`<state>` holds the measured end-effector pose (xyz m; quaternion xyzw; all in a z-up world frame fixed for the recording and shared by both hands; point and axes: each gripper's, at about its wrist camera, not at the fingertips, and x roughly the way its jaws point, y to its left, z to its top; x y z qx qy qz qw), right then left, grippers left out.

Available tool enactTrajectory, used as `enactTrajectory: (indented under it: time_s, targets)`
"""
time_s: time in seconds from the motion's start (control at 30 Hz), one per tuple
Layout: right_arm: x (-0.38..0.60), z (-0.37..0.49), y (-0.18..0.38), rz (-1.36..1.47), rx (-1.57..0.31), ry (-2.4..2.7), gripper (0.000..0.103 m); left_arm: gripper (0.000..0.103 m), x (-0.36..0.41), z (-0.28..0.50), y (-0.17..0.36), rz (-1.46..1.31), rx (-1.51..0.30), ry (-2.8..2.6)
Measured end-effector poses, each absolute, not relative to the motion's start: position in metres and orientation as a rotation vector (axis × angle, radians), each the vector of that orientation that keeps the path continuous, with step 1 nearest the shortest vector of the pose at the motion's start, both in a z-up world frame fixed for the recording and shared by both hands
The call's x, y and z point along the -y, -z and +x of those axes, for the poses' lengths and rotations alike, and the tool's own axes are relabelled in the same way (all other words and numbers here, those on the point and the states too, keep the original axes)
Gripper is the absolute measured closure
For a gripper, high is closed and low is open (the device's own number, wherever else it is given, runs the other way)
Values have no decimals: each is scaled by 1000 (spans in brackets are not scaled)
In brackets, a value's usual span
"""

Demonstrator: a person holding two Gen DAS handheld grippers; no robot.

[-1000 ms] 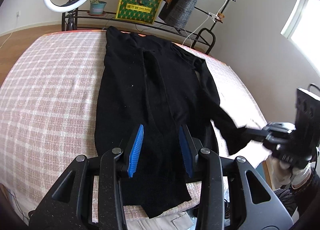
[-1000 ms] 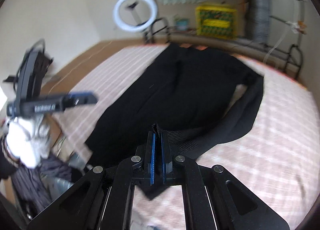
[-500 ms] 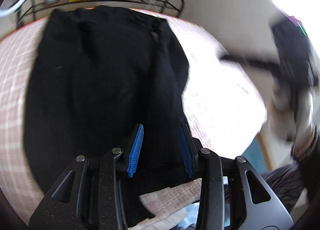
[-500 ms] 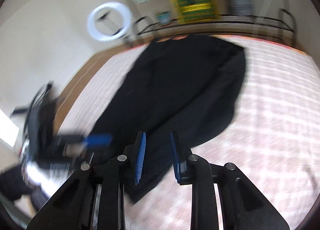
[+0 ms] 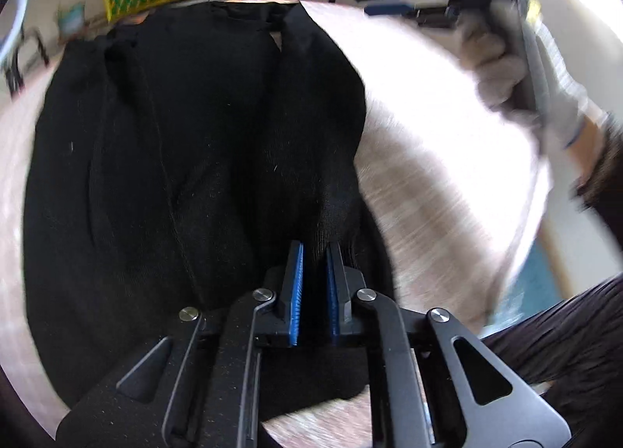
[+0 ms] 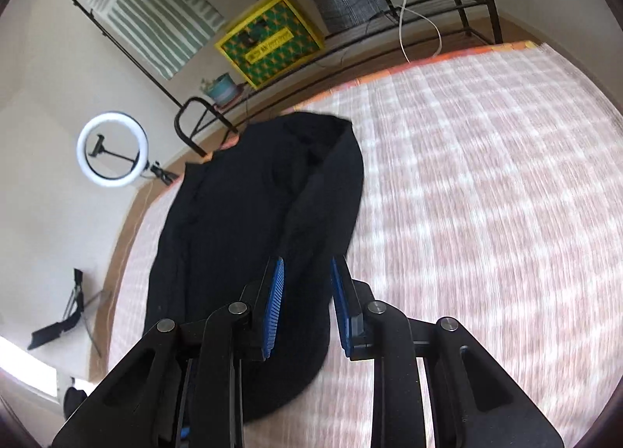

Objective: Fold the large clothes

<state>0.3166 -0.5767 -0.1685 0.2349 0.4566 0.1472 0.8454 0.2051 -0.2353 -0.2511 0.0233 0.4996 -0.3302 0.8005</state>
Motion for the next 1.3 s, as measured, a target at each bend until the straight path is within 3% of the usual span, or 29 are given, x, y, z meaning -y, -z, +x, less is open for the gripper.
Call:
enactTrajectory:
  time_s: [0.03, 0.1, 0.3, 0.53, 0.63, 0.7, 0.73, 1.0, 1.3]
  targets:
    - [575, 326, 169, 497, -958, -300, 73, 100, 226, 207, 247, -33, -1091, 732]
    - [573, 334, 169, 505, -942, -295, 64, 100, 207, 213, 239, -204, -1127, 793]
    - [561, 368, 183, 481, -957, -271, 64, 100, 182, 217, 237, -394, -1156, 815]
    - [549, 405, 200, 426, -1011, -184, 64, 100, 168, 219, 251, -265, -1152, 639]
    - [542, 413, 208, 384, -1036, -165, 64, 86, 165, 213, 239, -187, -1108, 593]
    - [539, 415, 209, 377, -1036, -167, 64, 61, 174, 212, 227, -134, -1053, 600]
    - [539, 415, 210, 379, -1034, -170, 64, 56, 179, 207, 221, -98, -1022, 609]
    - [535, 420, 208, 341, -1024, -171, 64, 55, 236, 207, 242, 223, -949, 567]
    - [529, 427, 207, 272, -1014, -164, 64, 56, 211, 244, 247, 128, -959, 429]
